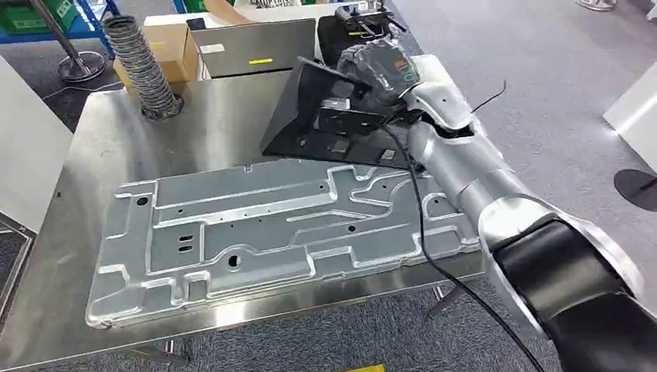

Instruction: Take the parts from the cabinet and place them on the table.

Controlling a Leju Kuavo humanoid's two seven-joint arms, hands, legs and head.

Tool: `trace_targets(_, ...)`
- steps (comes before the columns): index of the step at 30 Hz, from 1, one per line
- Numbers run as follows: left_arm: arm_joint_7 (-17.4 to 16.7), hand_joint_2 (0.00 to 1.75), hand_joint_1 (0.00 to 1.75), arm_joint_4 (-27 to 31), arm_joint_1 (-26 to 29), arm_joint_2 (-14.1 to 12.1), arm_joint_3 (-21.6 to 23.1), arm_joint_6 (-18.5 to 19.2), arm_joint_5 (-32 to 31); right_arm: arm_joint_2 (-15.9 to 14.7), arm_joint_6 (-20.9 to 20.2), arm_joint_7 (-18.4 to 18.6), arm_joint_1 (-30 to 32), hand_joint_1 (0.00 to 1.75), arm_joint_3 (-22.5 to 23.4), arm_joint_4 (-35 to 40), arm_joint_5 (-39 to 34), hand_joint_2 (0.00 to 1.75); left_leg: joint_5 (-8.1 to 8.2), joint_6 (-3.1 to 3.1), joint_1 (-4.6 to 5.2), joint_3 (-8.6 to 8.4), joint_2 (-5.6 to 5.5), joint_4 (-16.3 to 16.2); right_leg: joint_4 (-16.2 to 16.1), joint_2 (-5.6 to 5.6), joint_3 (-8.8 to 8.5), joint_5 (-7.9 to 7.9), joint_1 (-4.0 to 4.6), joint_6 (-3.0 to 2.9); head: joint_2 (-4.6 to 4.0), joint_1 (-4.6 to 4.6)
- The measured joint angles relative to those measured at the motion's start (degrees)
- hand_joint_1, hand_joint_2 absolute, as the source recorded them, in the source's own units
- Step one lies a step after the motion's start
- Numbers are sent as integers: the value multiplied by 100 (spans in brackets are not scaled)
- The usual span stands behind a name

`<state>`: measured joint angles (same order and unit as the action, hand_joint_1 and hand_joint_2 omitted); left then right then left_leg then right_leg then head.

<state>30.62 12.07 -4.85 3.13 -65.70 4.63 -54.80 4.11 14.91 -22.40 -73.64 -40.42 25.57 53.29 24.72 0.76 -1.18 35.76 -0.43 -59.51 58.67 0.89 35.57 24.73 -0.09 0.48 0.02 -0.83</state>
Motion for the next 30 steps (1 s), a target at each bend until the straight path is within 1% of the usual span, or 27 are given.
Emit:
trace_targets(1, -4, 175, 0, 0, 5, 13, 0, -4, -2, 52, -26, -15, 80, 175, -52, -44, 2, 175, 5, -22, 11, 0, -3, 0, -7, 0, -12, -2, 1, 10, -2, 4)
trace_targets(2, -4, 175, 0, 0, 5, 24, 0, -15, -2, 137, -46, -48, 167, 175, -102, -81, 7, 175, 3, -60, 30, 0, -5, -2, -19, -4, -21, -8, -6, 40, -2, 0)
trace_targets(3, -4, 175, 0, 0, 1, 48, 0, -17, -2, 205, -59, -74, 240, 175, -131, -103, 7, 175, -20, -107, 5, -12, 1, 31, -3, 1, -22, 7, -7, 67, -2, 9)
trace_targets(4, -2, 175, 0, 0, -5, 54, 0, -20, -2, 242, -68, -100, 296, 175, -153, -126, 0, 175, -28, -129, -8, -24, 6, 40, 71, -16, -1, 86, -25, 91, -2, -2)
trace_targets(5, -2, 175, 0, 0, -10, 55, -2, -24, 0, 297, -83, -107, 326, 175, -179, -146, -9, 175, -26, -154, -8, -21, 8, 40, 338, -35, 124, 271, -24, 118, -2, -28)
trace_targets(6, -2, 175, 0, 0, -12, 61, -2, -33, 0, 356, -120, -118, 357, 175, -210, -173, -22, 175, -24, -168, -4, -21, 13, 40, 764, -43, 316, 488, -32, 143, -2, -28)
trace_targets(7, -2, 175, 0, 0, -12, 70, -2, -35, 0, 417, -162, -125, 409, 0, -240, -196, -28, 0, -20, -173, 0, -21, 17, 40, 1277, -53, 558, 700, -33, 161, -2, -24)
trace_targets(8, -2, 175, 0, 0, -14, 70, -2, -35, 2, 457, -197, -138, 477, 0, -256, -218, -46, 0, -19, -175, 3, -22, 17, 39, 1699, -58, 764, 831, -32, 165, -2, -33)
trace_targets(9, -2, 175, 0, 0, -13, 72, -2, -35, 2, 496, -245, -149, 543, 0, -271, -236, -68, 0, -19, -175, 5, -24, 12, 39, 1857, -58, 857, 822, -32, 155, -2, -28)
trace_targets(10, -2, 175, 0, 0, -13, 74, -2, -37, 0, 552, -273, -173, 593, 0, -288, -253, -92, 0, -18, -176, 11, -30, 4, 39, 1717, -57, 804, 687, -28, 131, -2, -33)
trace_targets(11, -2, 175, 0, 0, -11, 81, -2, -46, -6, 581, -290, -181, 619, 0, -299, -271, -129, 0, -15, -180, 23, -36, -3, 39, 1352, -57, 632, 465, -17, 91, -2, -31)
trace_targets(12, -2, 175, 0, 0, -10, 90, -2, -52, -39, 614, -306, -186, 627, 0, -306, -280, -164, 0, -15, -180, 42, -44, -9, 40, 786, -58, 367, 193, 11, 21, -2, -37)
trace_targets(13, -4, 175, 0, 0, -10, 116, 0, -57, -54, 640, -321, -190, 624, 0, -308, -284, -199, 0, -13, -178, 49, -48, -10, 43, 229, -58, 95, -35, 47, -74, -2, -33)
trace_targets(14, -20, 0, 0, -2, -5, 168, 0, -63, -81, 677, -330, -199, 629, 0, -310, -291, -245, 0, -9, -160, 58, -33, 2, 47, 18, -85, 1, 23, 87, -153, -2, -13)
trace_targets(15, -26, 0, 0, -2, -19, 168, 0, -87, -96, 721, -339, -210, 636, 0, -310, -302, -267, 0, -12, -129, 36, -23, 2, 56, -28, -99, 10, -26, 112, -158, 0, -11)
trace_targets(17, -37, 0, 0, -2, -26, 192, 2, -118, -96, 760, -354, -232, 684, 0, -315, -332, -308, 0, -26, -64, 18, -40, 19, 90, -30, -85, 11, -26, 141, -189, -2, -35)
trace_targets(18, -37, 0, 0, -4, -25, 212, 2, -120, -96, 784, -367, -240, 689, 0, -319, -341, -332, 0, -42, -32, 31, -68, 17, 133, -99, -86, -16, -54, 130, -201, 0, -22)
trace_targets(19, -37, 0, 0, -4, -23, 212, 2, -131, -94, 797, -378, -245, 706, 0, -319, -345, -361, 0, 5, -16, 34, -47, 22, 80, -222, -103, -95, -119, 36, -171, -2, -26)
trace_targets(20, -39, 0, 0, -4, -17, 212, 0, -149, -94, 811, -393, -262, 703, 0, -319, -354, -398, 0, 138, 11, 45, 7, 21, -85, -269, -103, -127, -136, 43, -201, -2, -24)
trace_targets(21, -70, 0, 0, -4, -17, 216, 0, -159, -92, 841, -428, -280, 698, 0, -319, -358, -444, 0, 376, 31, 40, 175, 19, -484, -270, -104, -129, -133, 42, -206, -2, -17)
trace_targets(23, -129, 0, 0, -4, -21, 216, 2, -181, -94, 870, -470, -282, 729, 0, -319, -376, -503, 0, 755, 75, 19, 578, 21, -1341, -258, -103, -129, -123, 51, -218, -2, -20)
trace_targets(24, -142, 0, 0, -4, -22, 216, 2, -188, -96, 872, -472, -282, 749, 0, -319, -387, -547, 0, 795, 97, 14, 711, 21, -1601, -245, -102, -127, -119, 51, -214, -2, -17)
trace_targets(25, -162, 0, 0, -4, -22, 216, 0, -188, -98, 872, -472, -282, 760, 0, -319, -402, -586, 0, 685, 115, 5, 706, 22, -1567, -229, -100, -128, -107, 45, -211, -2, -17)
trace_targets(26, -175, 0, 0, -4, -24, 216, 0, -188, -101, 872, -474, -282, 760, 0, -319, -415, -625, 0, 461, 131, -9, 561, 24, -1252, -198, -96, -128, -87, 33, -197, -2, -20)
trace_targets(28, -201, 0, 0, -4, -36, 212, 0, -188, -107, 874, -474, -282, 748, 0, -310, -415, -732, 0, -57, 152, -41, 19, 28, -192, -90, -84, -127, -11, 3, -140, -2, -15)
trace_targets(29, -219, 0, 0, -4, -50, 216, 2, -188, -111, 874, -474, -282, 738, 0, -301, -415, -762, 0, 74, 141, -32, -94, 17, -24, -52, -79, -101, 18, 14, -105, -2, -16)
trace_targets(30, -223, 0, 0, -4, -59, 216, 2, -186, -116, 872, -474, -277, 727, 0, -290, -417, -774, 0, 39, 52, -11, -93, -5, 45, 14, -62, -64, 34, 45, -78, -2, -10)
